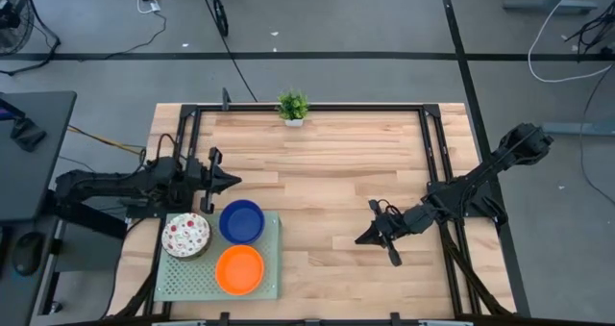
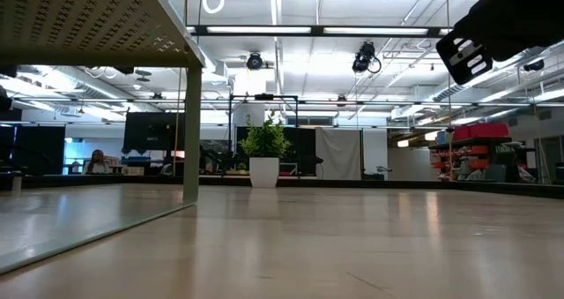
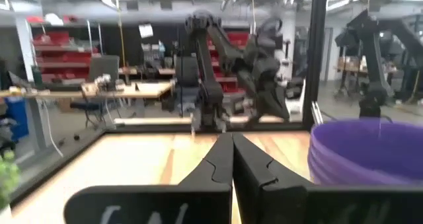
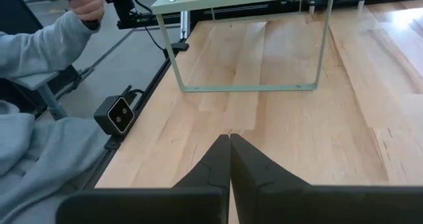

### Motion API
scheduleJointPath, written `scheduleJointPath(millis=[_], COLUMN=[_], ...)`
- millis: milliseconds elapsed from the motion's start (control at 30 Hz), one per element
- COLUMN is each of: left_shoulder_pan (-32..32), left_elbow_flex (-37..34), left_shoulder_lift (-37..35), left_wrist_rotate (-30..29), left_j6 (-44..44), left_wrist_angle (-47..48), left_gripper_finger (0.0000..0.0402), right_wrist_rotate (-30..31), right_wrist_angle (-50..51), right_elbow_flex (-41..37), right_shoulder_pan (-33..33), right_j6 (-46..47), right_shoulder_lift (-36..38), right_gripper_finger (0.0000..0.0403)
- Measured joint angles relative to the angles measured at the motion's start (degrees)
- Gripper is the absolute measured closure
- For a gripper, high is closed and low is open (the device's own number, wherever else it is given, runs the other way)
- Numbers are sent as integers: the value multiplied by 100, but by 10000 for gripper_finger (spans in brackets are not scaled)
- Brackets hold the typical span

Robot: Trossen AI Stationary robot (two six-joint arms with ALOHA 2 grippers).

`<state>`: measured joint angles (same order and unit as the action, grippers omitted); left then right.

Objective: Pick & Place Mini bowls
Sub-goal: Return to Home Position

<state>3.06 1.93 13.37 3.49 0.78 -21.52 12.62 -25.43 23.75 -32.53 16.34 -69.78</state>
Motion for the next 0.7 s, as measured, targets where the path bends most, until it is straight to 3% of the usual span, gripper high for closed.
scheduleJointPath(millis=[367,700], left_shoulder_pan=[-36,-41], left_elbow_flex=[0,10], left_shoulder_lift=[-101,-1323], left_wrist_rotate=[209,168], left_j6=[159,305], left_wrist_angle=[785,1929], left_gripper_finger=[399,398], right_wrist_rotate=[0,0], right_wrist_angle=[9,35], right_elbow_flex=[0,0], right_shoulder_pan=[0,0], right_j6=[35,120], right_shoulder_lift=[0,0], right_gripper_finger=[394,394])
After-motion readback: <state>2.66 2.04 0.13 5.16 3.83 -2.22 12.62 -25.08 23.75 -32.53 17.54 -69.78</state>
